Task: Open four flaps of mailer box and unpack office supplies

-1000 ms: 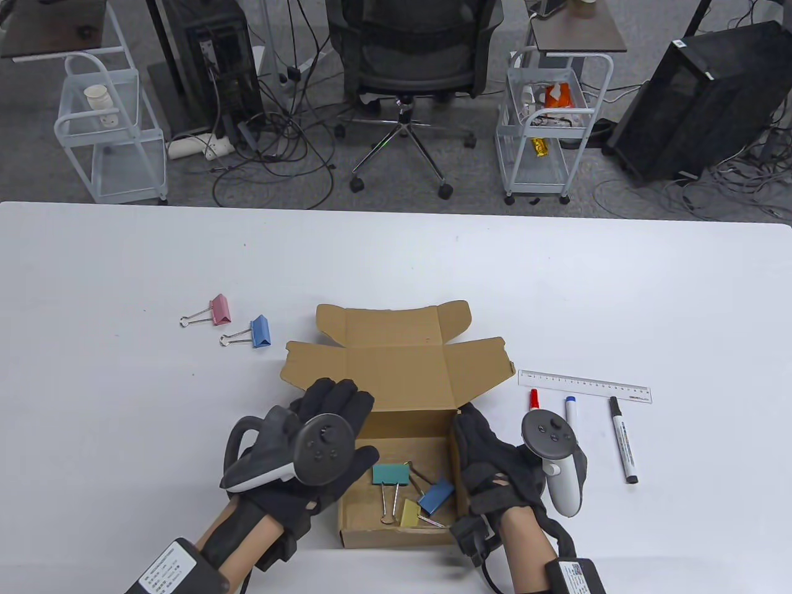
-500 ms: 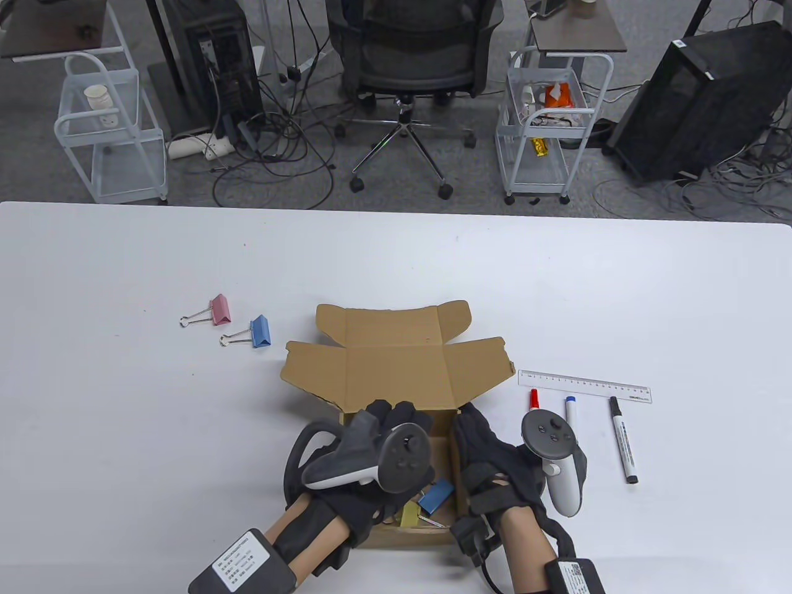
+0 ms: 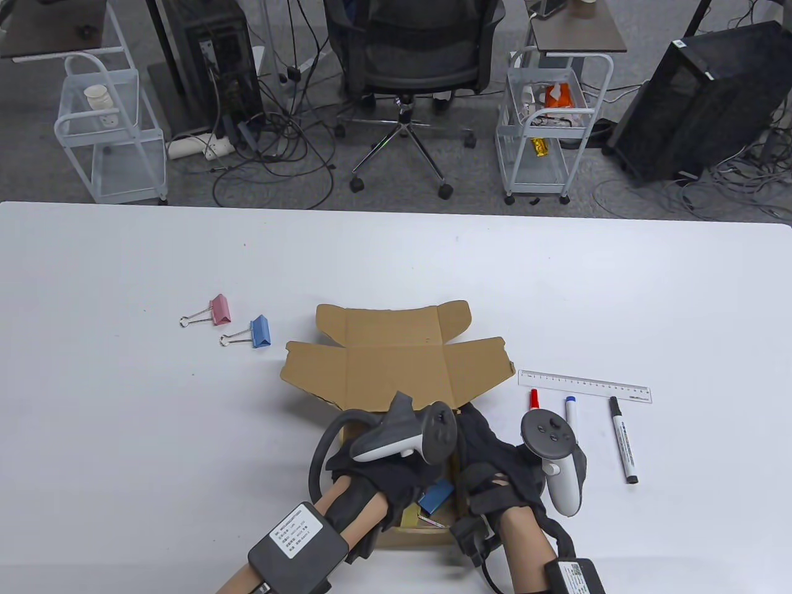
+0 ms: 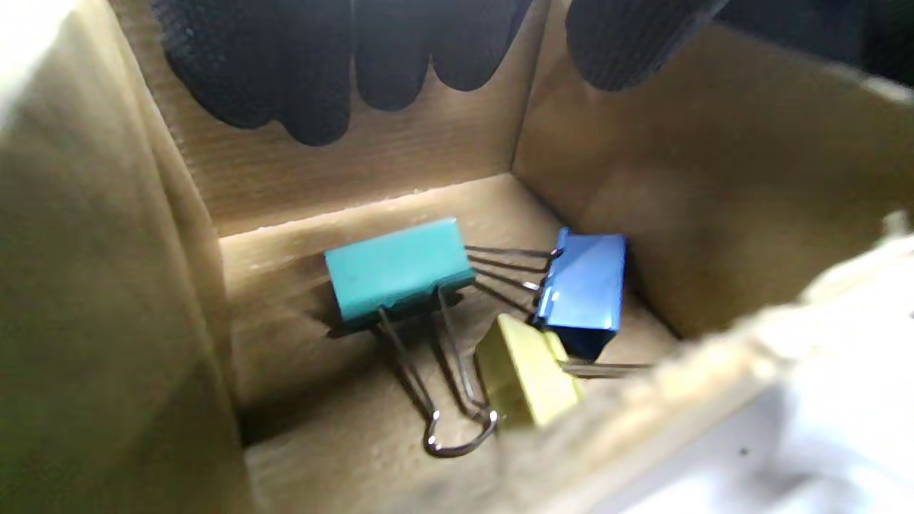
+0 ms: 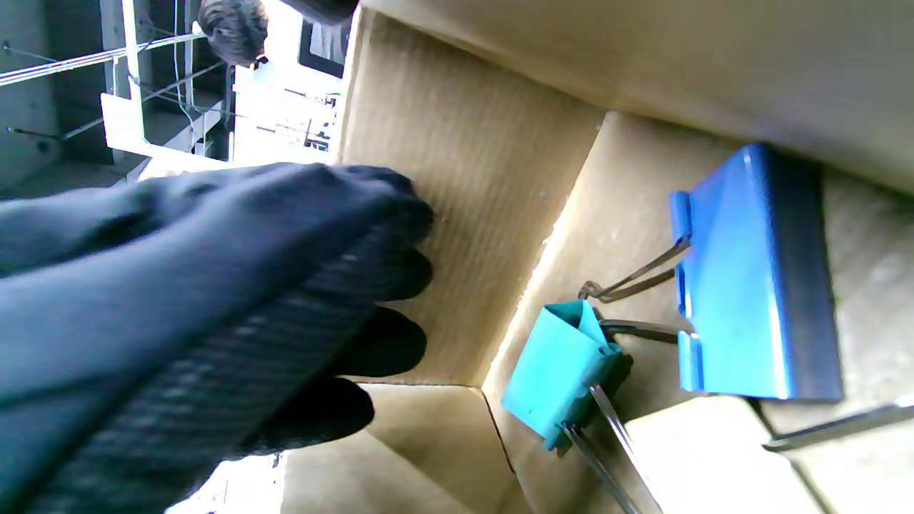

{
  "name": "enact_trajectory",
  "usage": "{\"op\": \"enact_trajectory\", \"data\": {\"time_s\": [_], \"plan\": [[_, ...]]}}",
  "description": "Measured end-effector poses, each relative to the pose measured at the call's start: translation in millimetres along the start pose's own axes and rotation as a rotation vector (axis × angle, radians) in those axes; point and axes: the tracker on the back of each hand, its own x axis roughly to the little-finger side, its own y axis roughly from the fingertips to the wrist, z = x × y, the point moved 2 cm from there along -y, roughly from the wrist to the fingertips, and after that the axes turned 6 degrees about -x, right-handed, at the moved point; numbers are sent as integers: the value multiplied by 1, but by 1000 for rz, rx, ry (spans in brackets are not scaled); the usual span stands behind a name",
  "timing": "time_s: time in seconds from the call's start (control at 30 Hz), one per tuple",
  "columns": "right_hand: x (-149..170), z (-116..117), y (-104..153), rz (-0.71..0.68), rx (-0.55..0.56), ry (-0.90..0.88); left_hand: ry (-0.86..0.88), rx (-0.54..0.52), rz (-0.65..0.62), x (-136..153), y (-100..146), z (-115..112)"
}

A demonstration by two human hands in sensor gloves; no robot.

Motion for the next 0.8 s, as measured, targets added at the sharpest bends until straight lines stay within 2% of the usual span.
{"op": "enact_trajectory", "data": {"time_s": [0.5, 0.8], "plan": [[0, 0, 0, 0, 0, 0, -162, 266, 183, -4, -38, -36], [0, 0, -1, -1, 1, 0, -110, 311, 168, 0, -44, -40]]}}
